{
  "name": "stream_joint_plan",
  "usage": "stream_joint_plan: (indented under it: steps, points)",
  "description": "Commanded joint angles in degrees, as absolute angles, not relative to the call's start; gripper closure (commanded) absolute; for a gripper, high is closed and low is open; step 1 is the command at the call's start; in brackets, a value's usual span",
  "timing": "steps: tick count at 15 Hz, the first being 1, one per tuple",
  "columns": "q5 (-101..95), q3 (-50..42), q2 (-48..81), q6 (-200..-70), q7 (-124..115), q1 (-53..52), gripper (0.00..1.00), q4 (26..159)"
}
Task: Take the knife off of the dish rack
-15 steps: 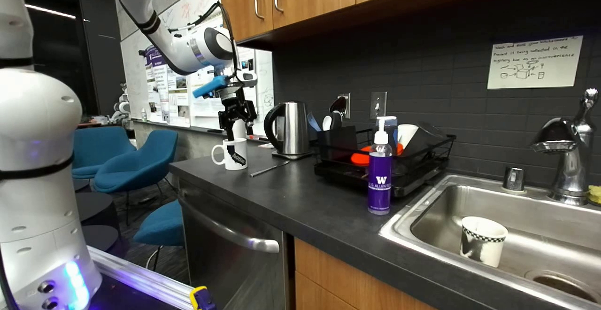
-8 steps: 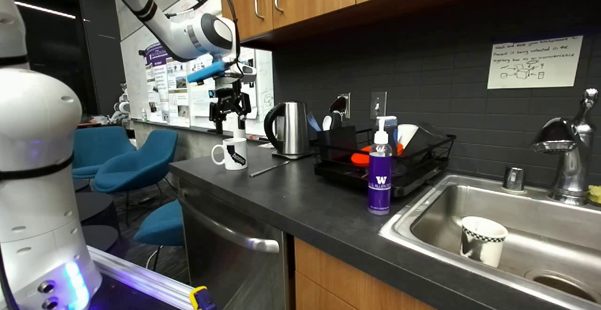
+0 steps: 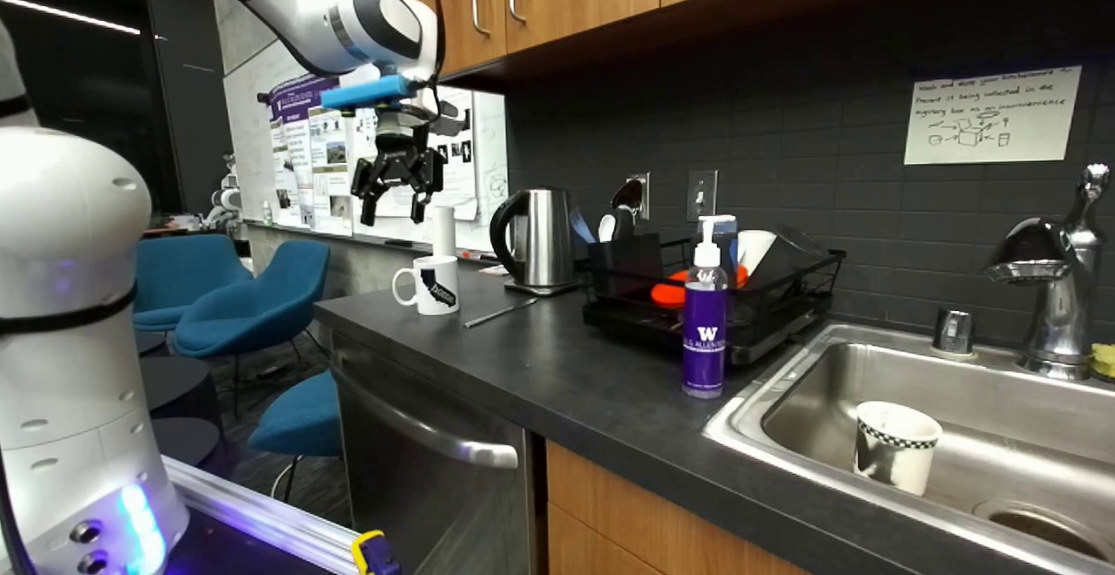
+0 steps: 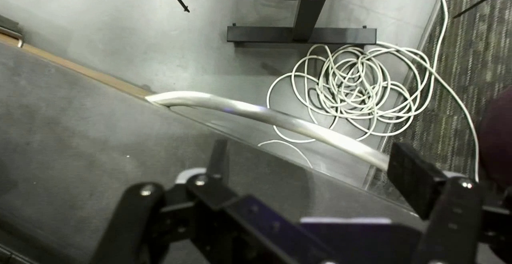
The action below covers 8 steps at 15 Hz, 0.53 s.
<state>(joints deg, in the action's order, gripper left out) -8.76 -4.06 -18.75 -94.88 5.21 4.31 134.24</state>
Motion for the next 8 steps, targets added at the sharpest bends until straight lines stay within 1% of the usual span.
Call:
stream_joint_plan:
  steps: [1, 8]
  points:
    - [-7.3, -5.7, -25.9, -91.7, 9.5, 4.1, 0.0, 137.6]
    - [-2.9, -10.5, -40.8, -90.8, 13.9, 5.1, 0.0, 143.2]
